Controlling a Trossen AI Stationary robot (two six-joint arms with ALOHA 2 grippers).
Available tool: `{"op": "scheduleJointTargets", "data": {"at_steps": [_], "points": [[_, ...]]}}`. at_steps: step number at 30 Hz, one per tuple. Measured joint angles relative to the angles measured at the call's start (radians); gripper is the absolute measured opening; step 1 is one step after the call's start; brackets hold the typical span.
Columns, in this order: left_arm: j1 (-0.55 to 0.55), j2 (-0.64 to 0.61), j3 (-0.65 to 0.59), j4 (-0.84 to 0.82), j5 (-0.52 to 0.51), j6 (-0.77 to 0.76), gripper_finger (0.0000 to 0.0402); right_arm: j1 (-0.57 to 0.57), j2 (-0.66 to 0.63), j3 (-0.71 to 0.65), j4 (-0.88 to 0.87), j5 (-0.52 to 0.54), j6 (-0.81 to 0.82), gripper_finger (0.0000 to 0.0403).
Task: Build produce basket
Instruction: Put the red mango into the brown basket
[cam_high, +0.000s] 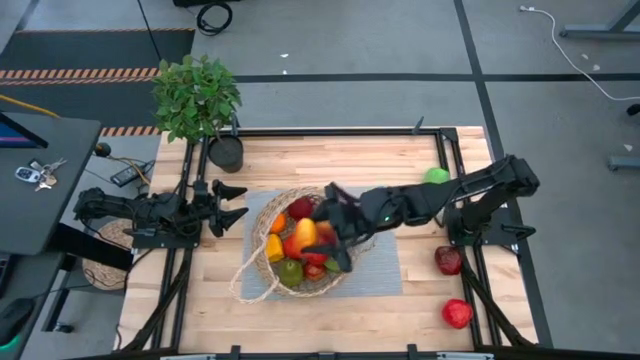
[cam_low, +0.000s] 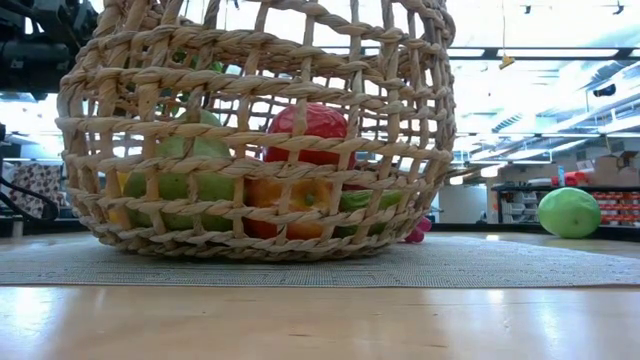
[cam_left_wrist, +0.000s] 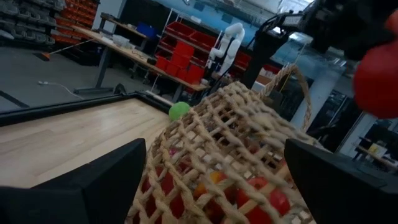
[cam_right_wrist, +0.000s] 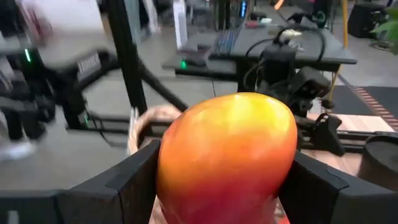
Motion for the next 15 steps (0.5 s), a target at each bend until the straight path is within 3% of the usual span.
{"op": "scheduleJointTargets", "data": {"at_steps": [9, 15], "points": [[0.000, 0.016, 0.000, -0.001, 0.000, -0.001, 0.0389, 0.061, 0.165, 0.237, -0.239, 0.149, -0.220, 0.0280], [0.000, 0.016, 0.000, -0.001, 0.000, 0.000, 0.0389, 0.096, 0.220, 0.312, -0.267, 0.219, -0.358, 0.0280]]}}
